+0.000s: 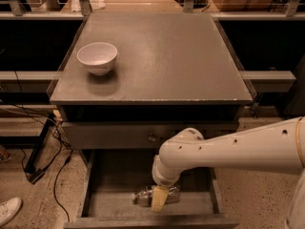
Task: Pick water bottle from middle drawer and place on counter
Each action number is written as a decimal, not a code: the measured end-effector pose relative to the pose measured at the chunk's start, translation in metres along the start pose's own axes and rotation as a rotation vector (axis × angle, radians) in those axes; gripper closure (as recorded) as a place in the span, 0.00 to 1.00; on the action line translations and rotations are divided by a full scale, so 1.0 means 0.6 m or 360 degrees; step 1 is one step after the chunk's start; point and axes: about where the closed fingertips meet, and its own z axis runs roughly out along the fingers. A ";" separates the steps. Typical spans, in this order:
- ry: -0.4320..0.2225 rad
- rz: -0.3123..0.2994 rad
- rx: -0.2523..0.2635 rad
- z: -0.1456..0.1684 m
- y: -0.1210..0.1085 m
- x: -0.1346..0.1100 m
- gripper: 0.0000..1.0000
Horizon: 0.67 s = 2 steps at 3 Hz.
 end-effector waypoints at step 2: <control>0.0060 0.0091 -0.0028 0.055 0.002 0.052 0.00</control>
Offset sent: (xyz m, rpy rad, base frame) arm -0.0019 -0.0323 -0.0604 -0.0439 0.0587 -0.0821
